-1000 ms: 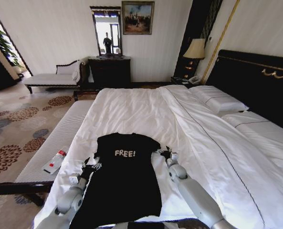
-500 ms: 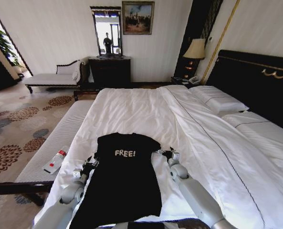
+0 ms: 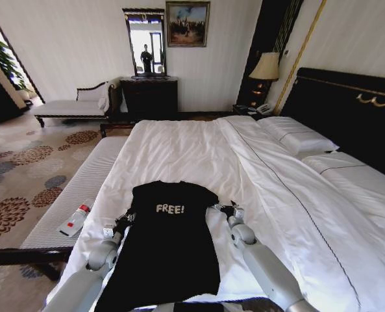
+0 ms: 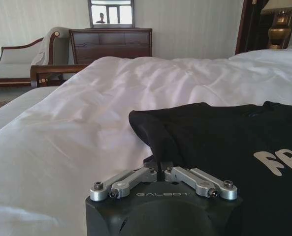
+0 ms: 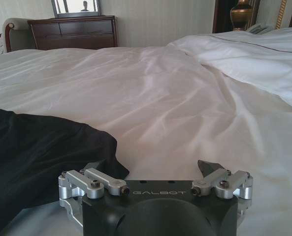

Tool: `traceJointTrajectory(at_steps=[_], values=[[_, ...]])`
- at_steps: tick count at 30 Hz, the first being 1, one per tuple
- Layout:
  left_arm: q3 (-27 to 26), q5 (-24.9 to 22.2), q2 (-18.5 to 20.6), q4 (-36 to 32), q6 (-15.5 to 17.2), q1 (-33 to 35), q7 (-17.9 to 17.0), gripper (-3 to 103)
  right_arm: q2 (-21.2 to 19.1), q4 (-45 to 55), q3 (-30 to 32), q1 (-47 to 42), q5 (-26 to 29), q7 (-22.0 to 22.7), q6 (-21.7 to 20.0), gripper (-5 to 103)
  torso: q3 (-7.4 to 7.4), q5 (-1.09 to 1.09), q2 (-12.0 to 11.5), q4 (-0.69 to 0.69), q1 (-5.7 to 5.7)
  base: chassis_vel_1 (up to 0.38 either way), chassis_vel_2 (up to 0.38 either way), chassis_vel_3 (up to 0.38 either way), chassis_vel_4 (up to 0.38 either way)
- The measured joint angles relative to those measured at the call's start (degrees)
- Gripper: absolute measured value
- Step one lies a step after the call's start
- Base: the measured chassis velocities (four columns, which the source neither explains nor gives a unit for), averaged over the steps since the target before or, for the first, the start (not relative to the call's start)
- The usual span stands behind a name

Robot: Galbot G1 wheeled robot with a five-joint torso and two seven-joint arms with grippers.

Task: Fold the clothes on the bed.

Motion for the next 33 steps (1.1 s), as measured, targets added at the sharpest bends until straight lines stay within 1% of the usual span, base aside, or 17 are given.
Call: traceJointTrajectory(at_steps=[5,8,10,12,16,21,22,24,25,26,27,28,29,30,32,33], values=[[-0.6,-1.5,0.3,0.0,0.2,-1.1,-1.1,2,0.0,0.2,0.2,-0.2,-0.1,0.0,0.1,100,0.00,-0.01,0.0,0.00,0.00,0.000,0.000,0.000,0.000],[-2.2,-4.7,1.0,0.1,1.6,-2.9,-3.0,2,0.3,0.3,0.2,-0.3,-0.3,-0.1,0.2,100,0.00,0.00,0.0,-0.01,0.00,0.000,0.000,0.000,0.000],[-2.4,-5.3,1.2,0.2,1.9,-3.1,-3.3,2,0.3,0.3,0.2,-0.3,-0.4,-0.1,0.2,100,0.00,0.00,0.0,-0.01,0.00,0.000,0.000,0.000,0.000],[-3.3,-7.5,2.1,0.4,2.9,-3.1,-4.2,2,0.5,0.3,0.1,-0.3,-0.4,-0.1,0.3,100,0.00,0.00,0.0,-0.01,0.00,0.000,0.000,0.000,0.000],[-4.1,-7.9,2.2,0.5,3.2,-1.6,-4.4,2,0.7,0.4,0.1,-0.1,-0.4,-0.2,0.3,100,0.00,-0.01,0.0,0.01,0.00,0.000,0.000,0.000,0.000],[-5.3,-9.2,1.2,2.1,4.2,-1.7,-5.9,2,1.2,0.7,0.3,0.1,0.6,-0.2,0.4,100,0.00,-0.02,0.0,-0.01,0.00,0.000,0.000,0.000,0.000],[-5.5,-10.0,1.1,2.8,4.7,-2.2,-6.4,2,1.4,1.1,0.5,0.1,2.2,-0.1,0.3,100,0.00,-0.02,0.0,-0.01,0.00,0.000,0.000,0.000,0.000],[-5.7,-11.3,1.0,4.1,6.1,-3.1,-7.2,2,2.3,2.5,1.4,0.1,9.9,0.4,-0.9,100,0.00,-0.01,0.0,-0.02,0.00,0.000,0.000,0.000,0.000],[-5.7,-11.4,1.1,4.1,6.4,-3.1,-7.4,1,2.8,3.4,2.2,0.1,15.1,0.7,-2.2,100,0.00,-0.01,0.0,-0.02,0.01,0.000,0.000,0.000,0.000],[-5.8,-11.4,1.2,3.9,6.6,-2.9,-7.5,6,3.0,3.8,2.6,0.1,17.7,0.8,-2.9,100,0.00,-0.01,0.0,-0.02,0.01,0.000,0.000,0.000,0.000],[-5.8,-11.4,1.2,3.9,6.6,-2.9,-7.5,6,3.0,3.8,2.6,0.1,17.7,0.8,-2.9,100,0.00,-0.01,0.0,-0.02,0.01,0.000,0.000,0.000,0.000],[-5.9,-11.4,1.3,3.6,6.7,-2.5,-7.6,6,3.4,4.2,3.2,0.1,20.7,0.9,-3.6,100,0.00,0.00,0.0,-0.02,0.01,0.000,0.000,0.000,0.000],[-6.3,-11.3,1.4,2.6,6.8,-1.3,-7.7,17,4.0,4.4,4.1,0.4,24.9,1.0,-4.6,100,0.00,-0.01,0.0,0.00,0.00,0.000,0.000,0.000,0.000],[-6.7,-11.2,1.5,1.9,6.8,-0.3,-7.7,22,4.2,4.4,4.4,0.5,26.4,1.0,-5.0,100,0.00,0.00,0.0,0.00,0.00,0.000,0.000,0.000,0.000],[-7.0,-11.1,1.6,1.6,6.8,0.2,-7.7,22,4.4,4.3,4.6,0.6,26.9,1.0,-5.2,100,0.00,0.00,0.0,0.00,0.00,0.000,0.000,0.000,0.000],[-7.7,-11.0,1.7,0.8,6.8,1.9,-7.7,28,4.6,3.9,4.7,0.8,27.5,0.8,-5.4,100,0.00,0.00,0.0,0.00,0.00,0.000,0.000,0.000,0.000]])
